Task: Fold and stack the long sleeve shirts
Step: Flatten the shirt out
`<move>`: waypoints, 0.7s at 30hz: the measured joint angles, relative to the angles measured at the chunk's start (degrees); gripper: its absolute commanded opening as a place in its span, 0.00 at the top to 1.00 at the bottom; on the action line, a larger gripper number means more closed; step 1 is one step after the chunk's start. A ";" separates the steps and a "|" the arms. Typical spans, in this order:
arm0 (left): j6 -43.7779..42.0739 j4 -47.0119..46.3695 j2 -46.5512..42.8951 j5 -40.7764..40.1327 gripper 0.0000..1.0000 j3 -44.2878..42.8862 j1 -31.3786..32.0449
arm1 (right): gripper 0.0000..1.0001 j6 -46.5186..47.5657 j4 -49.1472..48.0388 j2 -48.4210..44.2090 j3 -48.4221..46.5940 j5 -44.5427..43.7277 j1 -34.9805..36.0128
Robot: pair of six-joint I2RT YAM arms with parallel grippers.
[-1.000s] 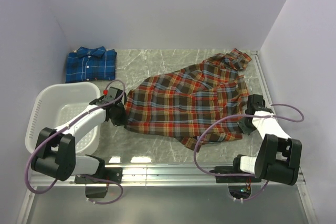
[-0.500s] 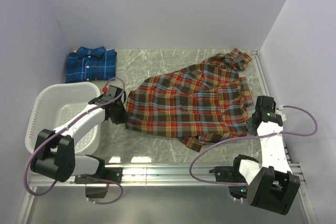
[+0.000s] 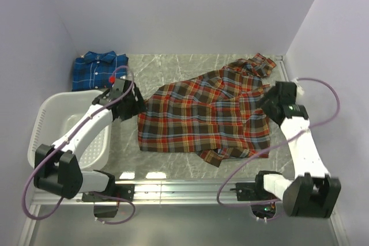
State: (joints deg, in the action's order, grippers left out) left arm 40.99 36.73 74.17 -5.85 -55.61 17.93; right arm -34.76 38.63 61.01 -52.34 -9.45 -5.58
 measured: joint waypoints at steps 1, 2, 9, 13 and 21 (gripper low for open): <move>-0.33 -0.50 1.36 -0.02 0.23 -2.05 0.02 | 0.27 0.44 -1.88 2.75 -1.40 0.90 1.33; -0.79 -1.09 3.08 -0.02 0.23 -4.22 0.04 | 0.27 0.81 -3.34 4.90 -2.54 1.57 2.27; -2.43 -6.38 19.15 -0.20 0.27 -18.16 1.46 | 0.31 2.71 -14.19 27.78 -13.64 11.65 5.07; -2.23 -8.20 28.57 -1.14 0.29 -23.65 3.06 | 0.31 2.45 -17.55 36.70 -15.61 15.82 5.07; -0.48 -7.76 38.53 -1.53 0.32 -23.74 4.02 | 0.31 0.59 -19.65 41.11 -11.72 19.04 6.51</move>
State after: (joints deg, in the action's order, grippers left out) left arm 40.51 28.97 112.71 -7.38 -79.35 21.96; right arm -34.17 18.98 102.13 -64.05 9.58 0.93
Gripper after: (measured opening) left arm 0.687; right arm 0.688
